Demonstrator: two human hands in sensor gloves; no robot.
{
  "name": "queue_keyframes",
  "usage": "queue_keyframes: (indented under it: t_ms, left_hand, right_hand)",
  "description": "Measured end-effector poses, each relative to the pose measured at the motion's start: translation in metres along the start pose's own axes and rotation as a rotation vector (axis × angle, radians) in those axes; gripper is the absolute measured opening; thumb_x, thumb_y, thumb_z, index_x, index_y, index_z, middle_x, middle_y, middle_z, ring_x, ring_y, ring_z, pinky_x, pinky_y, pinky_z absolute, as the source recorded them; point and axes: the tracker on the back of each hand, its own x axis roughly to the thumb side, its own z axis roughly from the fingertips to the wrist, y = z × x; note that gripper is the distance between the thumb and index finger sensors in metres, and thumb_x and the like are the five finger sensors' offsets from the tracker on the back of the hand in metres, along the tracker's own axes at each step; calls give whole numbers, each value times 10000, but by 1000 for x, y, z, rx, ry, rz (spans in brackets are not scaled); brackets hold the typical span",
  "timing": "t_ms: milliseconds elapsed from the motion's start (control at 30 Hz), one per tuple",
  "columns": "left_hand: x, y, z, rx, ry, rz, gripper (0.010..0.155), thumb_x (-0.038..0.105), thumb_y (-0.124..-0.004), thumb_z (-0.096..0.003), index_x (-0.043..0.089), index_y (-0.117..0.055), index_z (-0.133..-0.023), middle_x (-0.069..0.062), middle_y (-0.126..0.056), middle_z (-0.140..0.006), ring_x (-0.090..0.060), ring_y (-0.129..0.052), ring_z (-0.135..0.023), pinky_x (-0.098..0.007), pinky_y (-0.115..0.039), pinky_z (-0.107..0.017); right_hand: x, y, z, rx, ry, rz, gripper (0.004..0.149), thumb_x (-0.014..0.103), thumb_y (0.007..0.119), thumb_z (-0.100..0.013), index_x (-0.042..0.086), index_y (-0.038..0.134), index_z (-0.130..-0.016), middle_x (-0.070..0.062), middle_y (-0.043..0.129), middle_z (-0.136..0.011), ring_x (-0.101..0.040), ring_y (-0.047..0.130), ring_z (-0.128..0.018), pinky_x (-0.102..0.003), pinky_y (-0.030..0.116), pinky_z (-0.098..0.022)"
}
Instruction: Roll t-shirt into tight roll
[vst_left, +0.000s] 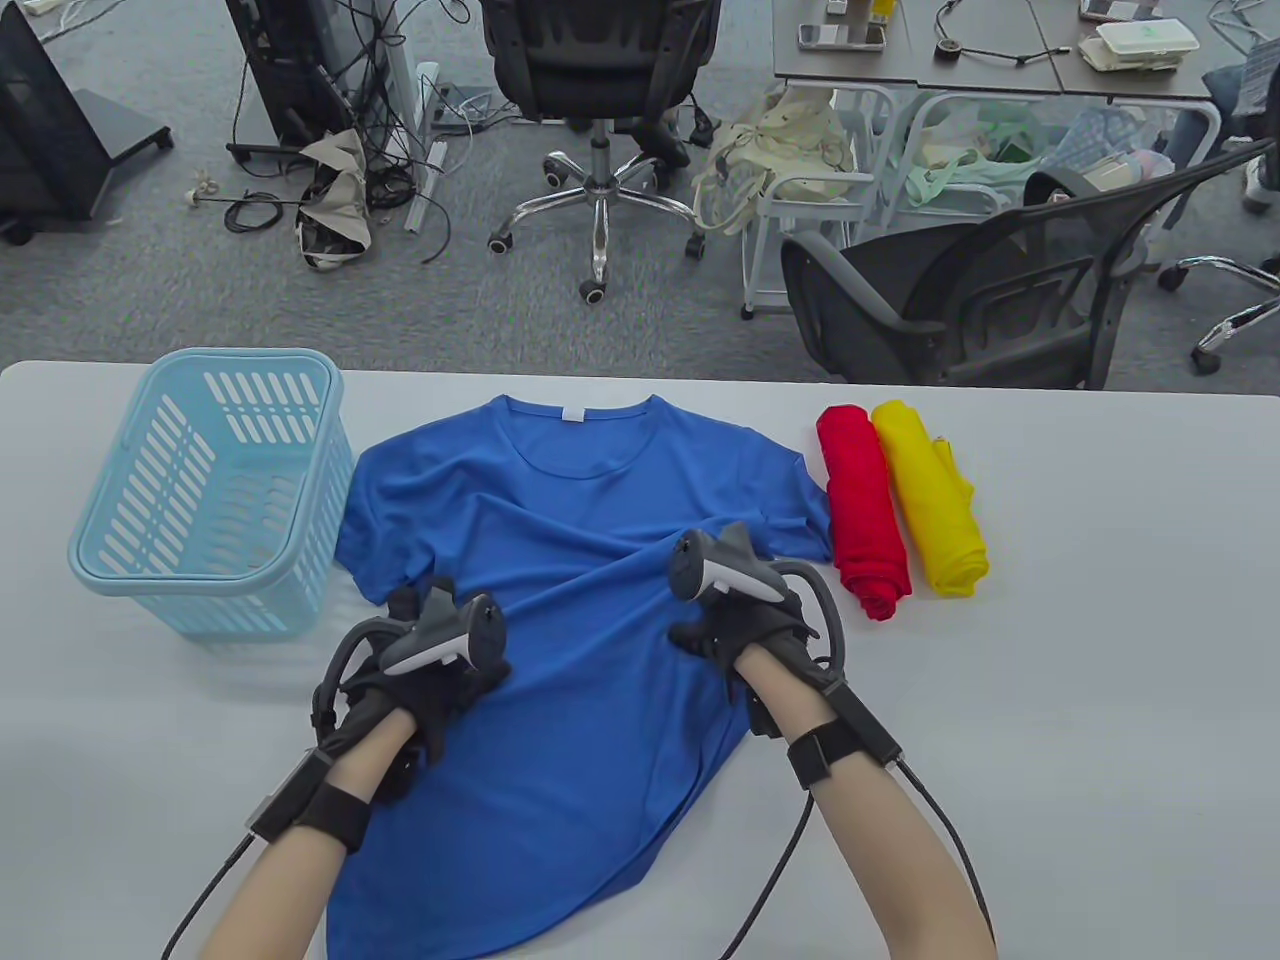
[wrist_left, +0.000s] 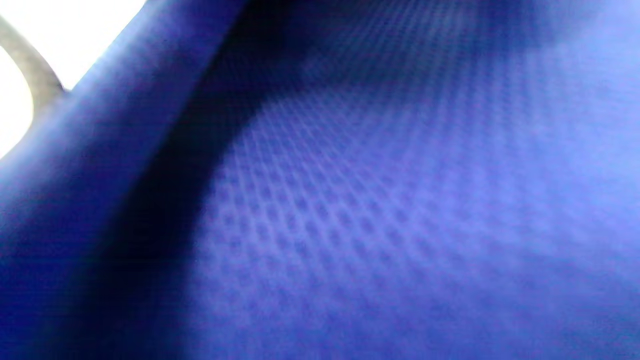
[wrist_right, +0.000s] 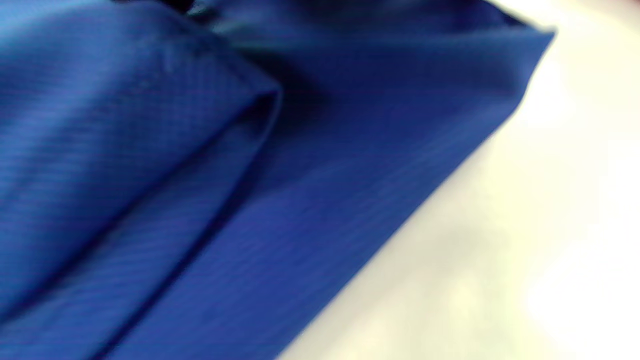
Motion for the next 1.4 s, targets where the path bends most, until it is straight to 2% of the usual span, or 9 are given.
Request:
queue_keyframes:
  t_ms: [267,433,533,633,733,833,1033,1233,1400]
  left_hand:
    - [1,34,-36,-22,130,-1,765,631,-247,-459,279,49,-1071,-200,40,-1166,-552,-195,-1089,-680,-416,-780]
    - [21,33,7,155,72,-120,768,616,-298,-499,236,-106,-1138,-227,-109,-1213,-488,-393,-1117,-615,-541,-780]
    - [25,22,26,146,3,-128,813,660,-341,-488,236,-174,-1161,-220,-245,-1241,-435,-543,-1084,-542,-640,-743]
    - [22,-4,19,28,-31,-143,846,691,-322,-462,247,-53,-1131,-220,-125,-1226,-502,-332,-1103,-621,-526,-781]
    - [15,-18,14,29,-52,-49,839,668,-185,-418,225,114,-1065,-244,87,-1154,-543,-102,-1069,-734,-331,-750]
    - [13,-20,16,21,-61,-65,837,670,-189,-415,236,121,-1059,-233,96,-1150,-530,-82,-1071,-719,-312,-757]
    - [14,-21,15,23,-54,-71,832,664,-177,-407,239,130,-1053,-228,97,-1148,-528,-79,-1071,-717,-310,-758]
    - [14,-20,17,40,-55,-65,828,661,-193,-417,240,105,-1065,-224,64,-1159,-522,-102,-1078,-711,-323,-763]
    - [6,-9,42,137,-68,-43,784,626,-363,-500,244,-107,-1135,-201,-127,-1220,-477,-312,-1118,-654,-451,-781]
  right_hand:
    - [-15,-9,-22,-10,33,-120,802,550,560,-623,283,26,-1158,-85,-64,-1189,-433,-33,-1111,-660,242,-754]
    - [-16,-21,-10,-78,13,-105,675,476,534,-660,254,187,-1194,-121,72,-1227,-455,94,-1142,-642,292,-766]
    - [-11,-26,11,-148,-42,-68,597,459,559,-667,234,378,-1190,-120,349,-1245,-445,419,-1150,-618,432,-761]
    - [-7,-16,30,-184,-85,39,696,560,612,-619,232,390,-1191,-120,397,-1241,-437,481,-1139,-609,475,-752]
    - [-20,8,37,-118,-38,189,846,623,622,-581,236,204,-1206,-140,226,-1258,-468,326,-1159,-632,409,-762]
    - [-49,24,43,-14,14,184,901,653,567,-557,214,81,-1176,-168,92,-1220,-503,264,-1133,-645,392,-752]
    - [-83,42,96,76,49,365,987,550,814,-498,220,193,-1191,-173,216,-1242,-509,341,-1142,-664,414,-736]
    - [-87,24,122,-177,-60,38,742,457,746,-584,232,378,-1187,-145,389,-1242,-462,484,-1135,-633,469,-741]
    - [-67,64,107,-85,-250,-28,711,459,703,-603,260,346,-1185,-110,351,-1242,-445,385,-1151,-633,433,-747]
